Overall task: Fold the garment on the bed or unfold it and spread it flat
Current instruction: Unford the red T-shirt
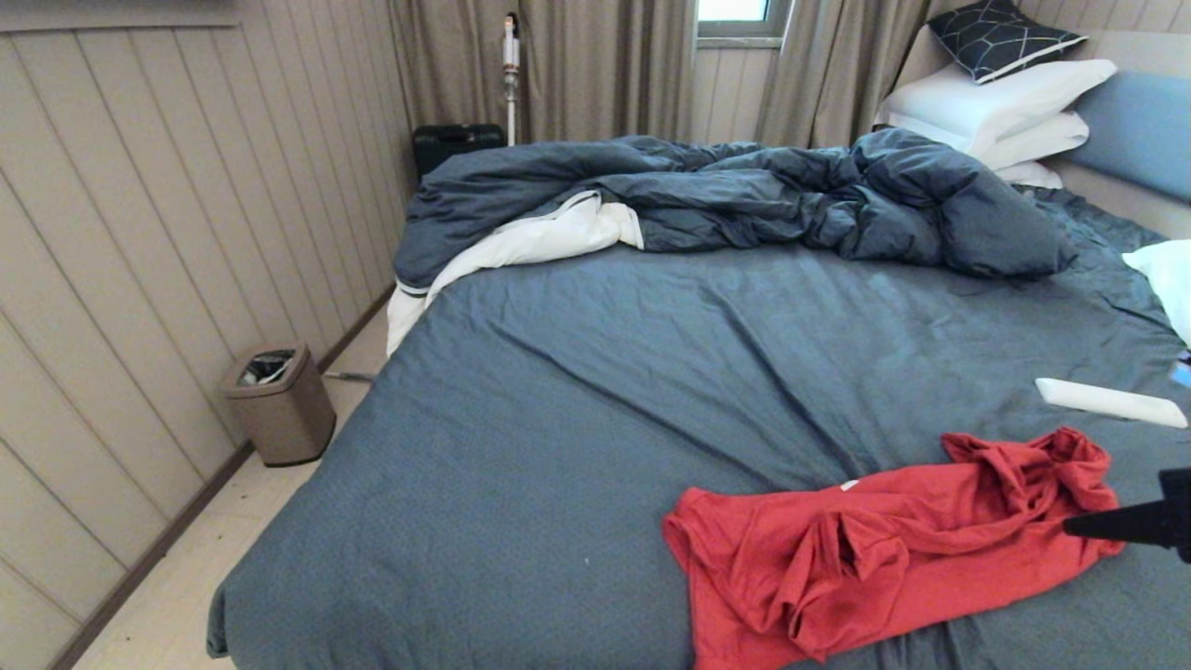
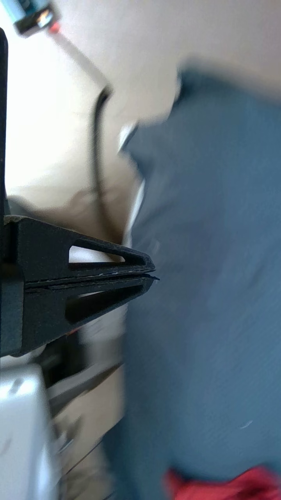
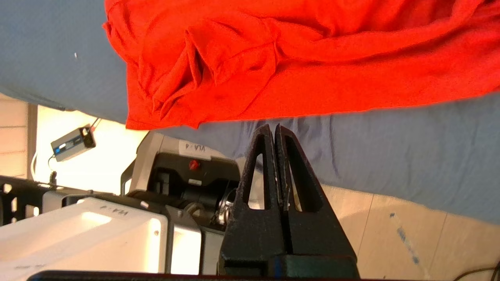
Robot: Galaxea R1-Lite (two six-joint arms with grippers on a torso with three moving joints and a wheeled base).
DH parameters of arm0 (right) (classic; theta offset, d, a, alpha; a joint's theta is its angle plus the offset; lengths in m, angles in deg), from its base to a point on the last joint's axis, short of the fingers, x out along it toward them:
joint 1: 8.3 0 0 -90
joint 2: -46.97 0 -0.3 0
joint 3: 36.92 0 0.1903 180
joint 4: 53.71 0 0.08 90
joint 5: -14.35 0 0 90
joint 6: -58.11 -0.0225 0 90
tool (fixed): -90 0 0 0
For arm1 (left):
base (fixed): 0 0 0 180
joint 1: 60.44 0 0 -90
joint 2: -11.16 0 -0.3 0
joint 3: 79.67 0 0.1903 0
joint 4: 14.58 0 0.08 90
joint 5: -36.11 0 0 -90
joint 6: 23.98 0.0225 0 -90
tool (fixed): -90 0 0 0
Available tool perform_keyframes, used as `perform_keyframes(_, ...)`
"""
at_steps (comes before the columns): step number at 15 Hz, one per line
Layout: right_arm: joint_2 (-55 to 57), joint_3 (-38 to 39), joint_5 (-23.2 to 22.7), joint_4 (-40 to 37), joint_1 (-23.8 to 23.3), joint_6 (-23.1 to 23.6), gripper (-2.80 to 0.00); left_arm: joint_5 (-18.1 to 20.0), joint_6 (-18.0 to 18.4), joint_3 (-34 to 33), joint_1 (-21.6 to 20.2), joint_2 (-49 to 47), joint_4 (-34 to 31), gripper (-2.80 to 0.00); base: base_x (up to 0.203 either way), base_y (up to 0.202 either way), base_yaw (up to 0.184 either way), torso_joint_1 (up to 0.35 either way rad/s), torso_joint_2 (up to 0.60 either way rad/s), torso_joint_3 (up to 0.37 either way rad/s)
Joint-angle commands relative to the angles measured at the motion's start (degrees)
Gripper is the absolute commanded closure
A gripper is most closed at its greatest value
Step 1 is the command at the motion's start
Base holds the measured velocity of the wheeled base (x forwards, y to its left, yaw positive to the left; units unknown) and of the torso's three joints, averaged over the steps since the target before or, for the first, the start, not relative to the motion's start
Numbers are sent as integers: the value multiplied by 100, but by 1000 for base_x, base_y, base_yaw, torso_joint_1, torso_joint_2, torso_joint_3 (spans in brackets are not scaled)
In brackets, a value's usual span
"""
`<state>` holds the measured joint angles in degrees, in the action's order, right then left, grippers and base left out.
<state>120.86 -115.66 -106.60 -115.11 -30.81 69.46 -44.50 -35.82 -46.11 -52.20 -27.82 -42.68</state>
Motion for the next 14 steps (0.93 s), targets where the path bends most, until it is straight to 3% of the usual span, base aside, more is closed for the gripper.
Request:
perform_keyframes(1,96,-2,-16,99,-7,6,0,-9,-138,489,687,-1951,40,0,0,0,0,0,0,0)
perform_keyframes(5,424,28,-33,348,-54,-115,0,-304,-779,2327,2791,-4186,91,0,0,0,0,0,0,0)
perform_keyframes(7,546,118,-68,534,-120,-116,0,-354,-991,3044,3557,-4914,113,0,0,0,0,0,0,0)
perform_keyframes(9,592,199,-69,642,-178,-115,0,-337,-1106,3392,4143,-5431,385,0,0,0,0,0,0,0)
perform_keyframes(11,617,315,-69,750,-288,-115,0,-351,-1208,3571,4518,-5864,834,0,0,0,0,0,0,0)
perform_keyframes(14,600,422,-104,833,-505,-115,0,-383,-1578,3813,4992,-6230,980,0,0,0,0,0,0,0)
